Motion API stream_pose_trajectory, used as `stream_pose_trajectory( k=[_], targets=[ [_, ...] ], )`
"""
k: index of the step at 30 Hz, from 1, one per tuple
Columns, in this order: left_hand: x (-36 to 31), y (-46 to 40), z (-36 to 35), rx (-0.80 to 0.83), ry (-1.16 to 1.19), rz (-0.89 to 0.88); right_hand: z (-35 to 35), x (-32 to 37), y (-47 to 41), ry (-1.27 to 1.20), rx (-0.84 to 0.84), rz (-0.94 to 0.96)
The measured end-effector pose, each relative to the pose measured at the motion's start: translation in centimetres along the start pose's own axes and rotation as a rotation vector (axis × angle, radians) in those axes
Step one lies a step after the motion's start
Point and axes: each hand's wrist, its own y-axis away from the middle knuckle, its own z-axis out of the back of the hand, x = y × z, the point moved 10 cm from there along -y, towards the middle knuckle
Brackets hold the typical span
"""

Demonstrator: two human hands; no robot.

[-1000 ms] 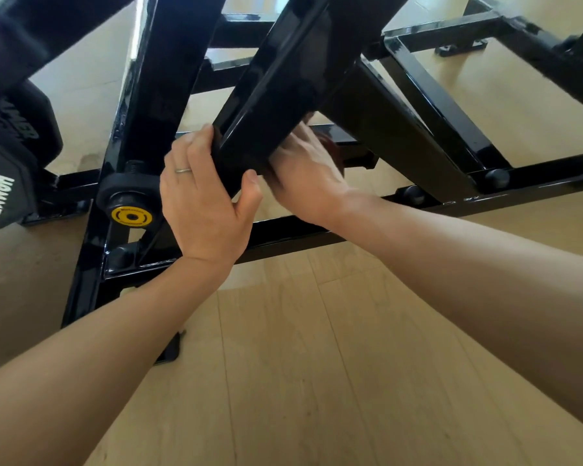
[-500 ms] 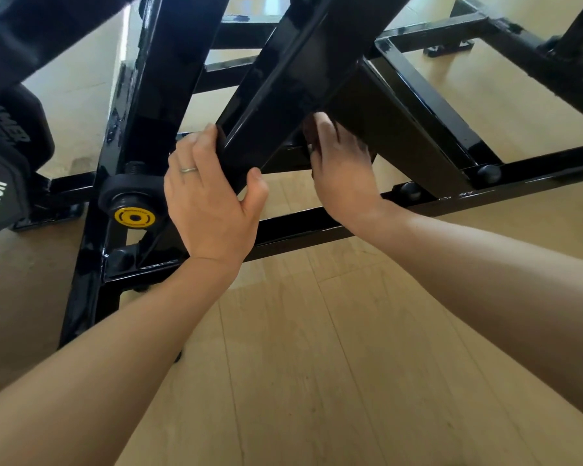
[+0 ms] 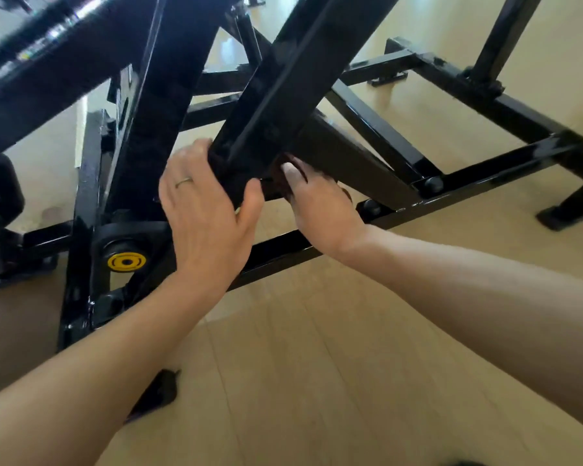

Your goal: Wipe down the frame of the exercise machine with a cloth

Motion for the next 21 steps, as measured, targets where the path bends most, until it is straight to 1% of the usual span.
stream_pose_trajectory(
  k=[2, 4, 6, 10, 11, 13, 17, 19, 21],
  targets=[
    [-4.1, -2.2, 1.1, -0.087, 0.050, -0.138, 1.1, -0.9, 3.1, -0.190, 0.041, -0.080],
    [-7.3, -4.1, 1.2, -0.140, 0.109, -0.170, 2.9, -2.7, 5.9, -0.458, 0.017, -0.237],
    [-9.7, -5.2, 0.2, -0.142, 0.103, -0.158, 6.0, -4.9, 7.4, -0.654, -0.106, -0.354],
    [-10.8, -4.9, -1.0, -0.206, -0.018, -0.090, 12.7, -8.7, 7.7, -0.781, -0.396, -0.427],
    [-10.8, -4.8, -1.1, -0.218, -0.040, -0.081, 13.6, -9.3, 7.4, -0.830, -0.441, -0.425],
    [-10.9, -4.7, -1.2, -0.231, -0.066, -0.077, 14.0, -9.4, 5.7, -0.881, -0.439, -0.384],
    [-11.0, -4.6, -0.9, -0.290, -0.099, -0.077, 11.1, -4.9, 1.1, -0.818, -0.249, -0.192],
    [-11.1, -4.4, -0.9, -0.324, -0.144, -0.077, 10.1, -3.9, 0.7, -0.722, -0.291, -0.113],
    [-11.0, -4.4, -1.0, -0.355, -0.178, -0.055, 9.4, -5.0, 0.9, -0.675, -0.342, -0.066]
  ],
)
